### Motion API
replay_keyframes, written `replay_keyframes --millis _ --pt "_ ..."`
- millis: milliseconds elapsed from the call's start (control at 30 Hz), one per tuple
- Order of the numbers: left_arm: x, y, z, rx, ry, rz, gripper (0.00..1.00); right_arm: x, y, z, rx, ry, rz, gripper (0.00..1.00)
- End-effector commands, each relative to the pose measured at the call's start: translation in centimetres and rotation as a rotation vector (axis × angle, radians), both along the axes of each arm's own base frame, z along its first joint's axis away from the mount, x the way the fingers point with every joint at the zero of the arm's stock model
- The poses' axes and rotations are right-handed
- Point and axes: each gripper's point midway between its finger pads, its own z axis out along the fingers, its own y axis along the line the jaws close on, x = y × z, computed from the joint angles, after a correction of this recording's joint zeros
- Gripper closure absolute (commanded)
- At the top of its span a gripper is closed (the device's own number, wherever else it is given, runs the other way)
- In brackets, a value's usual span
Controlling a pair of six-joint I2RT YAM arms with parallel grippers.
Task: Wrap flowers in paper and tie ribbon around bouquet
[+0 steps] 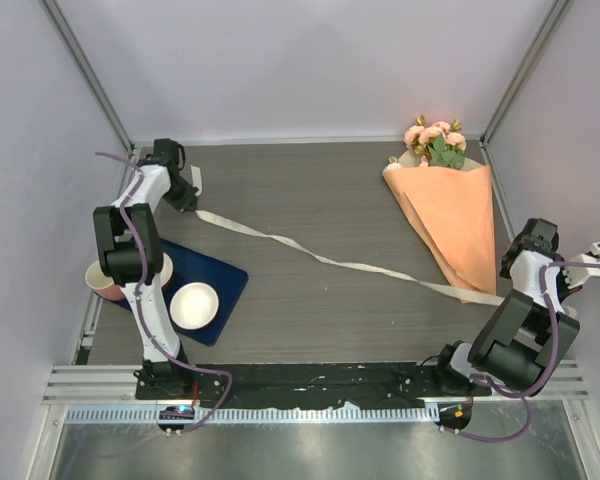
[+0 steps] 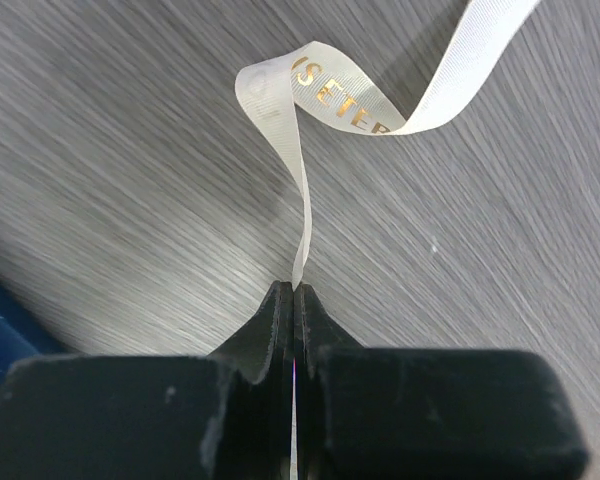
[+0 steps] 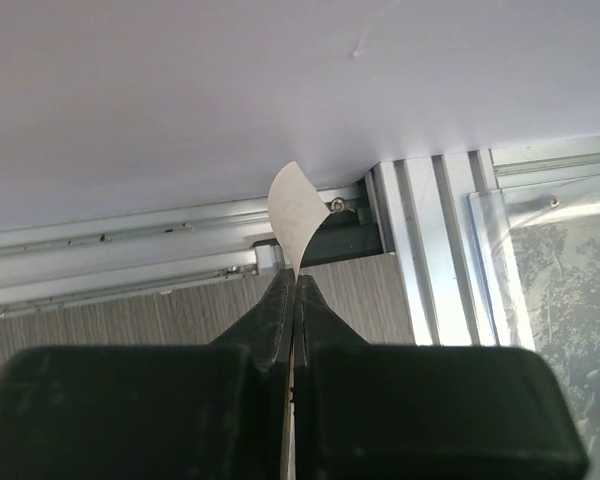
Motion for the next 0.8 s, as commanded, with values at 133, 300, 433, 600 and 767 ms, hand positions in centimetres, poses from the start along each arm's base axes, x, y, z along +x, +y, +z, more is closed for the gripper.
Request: replay_keyframes --millis 133,300,433,600,767 --pt "1.8 2.5 4.6 0.024 -0.100 0.028 1.00 -1.1 -1.8 1.3 -0.072 -0.011 -0.107 0.99" --pt "1.3 1.7 3.5 -0.017 -0.074 0.013 0.86 -1.1 -1.3 0.9 -0.035 -0.028 -0.094 0.64" --pt "1.0 0.4 5.3 -0.048 -0.130 -0.020 0.24 -1.1 0.1 1.1 0.030 -0.061 -0.060 0.07" --pt "-0.2 -3.4 10.1 -0.040 -0.239 -0.126 0.15 -0.2 1.5 5.0 0.035 -0.212 0.035 0.03" --pt "-2.4 -23.4 17.4 -0.307 -0.624 -0.670 0.00 10.0 5.2 6.5 0.191 -0.424 0.585 0.04"
